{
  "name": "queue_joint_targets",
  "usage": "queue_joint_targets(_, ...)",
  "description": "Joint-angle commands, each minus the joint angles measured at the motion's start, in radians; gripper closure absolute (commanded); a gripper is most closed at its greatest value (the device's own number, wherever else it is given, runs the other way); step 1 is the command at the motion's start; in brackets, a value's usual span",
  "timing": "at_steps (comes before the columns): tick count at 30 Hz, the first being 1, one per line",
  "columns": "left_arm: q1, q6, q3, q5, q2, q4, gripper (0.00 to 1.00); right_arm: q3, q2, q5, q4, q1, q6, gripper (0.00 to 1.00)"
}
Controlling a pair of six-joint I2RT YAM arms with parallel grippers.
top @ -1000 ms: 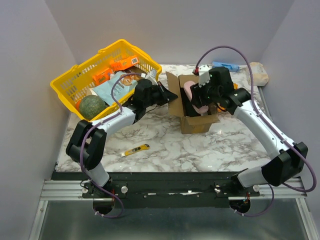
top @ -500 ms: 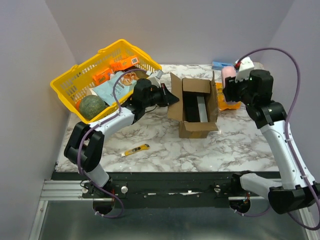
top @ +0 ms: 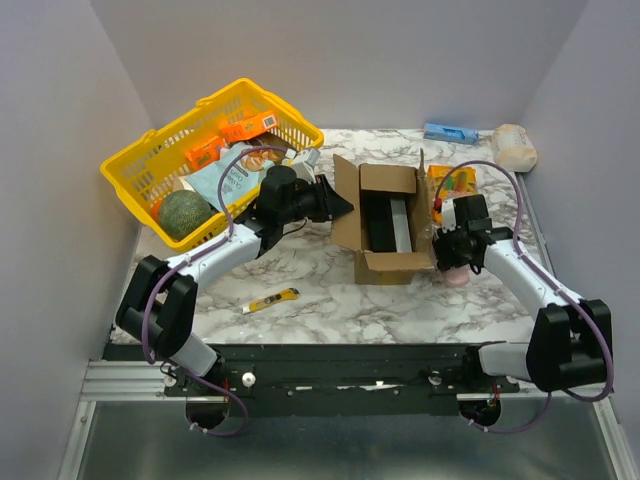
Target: Unpack the express box
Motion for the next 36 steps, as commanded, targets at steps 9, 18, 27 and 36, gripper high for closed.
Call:
queue_joint_targets(9, -0.003, 0.073, -0.028, -0.002, -0.050, 0.030, 0.64, 0.604, 0.113, 0.001, -0.135, -0.025, -0.067, 0.29)
queue_joint_targets(18, -0.003, 0.109, -0.024, 0.001, -0.050, 0.033, 0.63, 1.166, 0.390, -0.156, -0.455, -0.017, 0.034, 0.28)
queue_joint_targets(27, -0.002, 0.138, -0.037, -0.003, -0.060, 0.016, 0.63, 0.988, 0.266, -0.292, -0.389, -0.017, 0.043, 0.41)
queue_joint_targets(36, -0.002, 0.113, -0.034, 0.004, -0.042, 0.028, 0.64, 0.901, 0.180, -0.431, -0.195, 0.217, 0.059, 0.53)
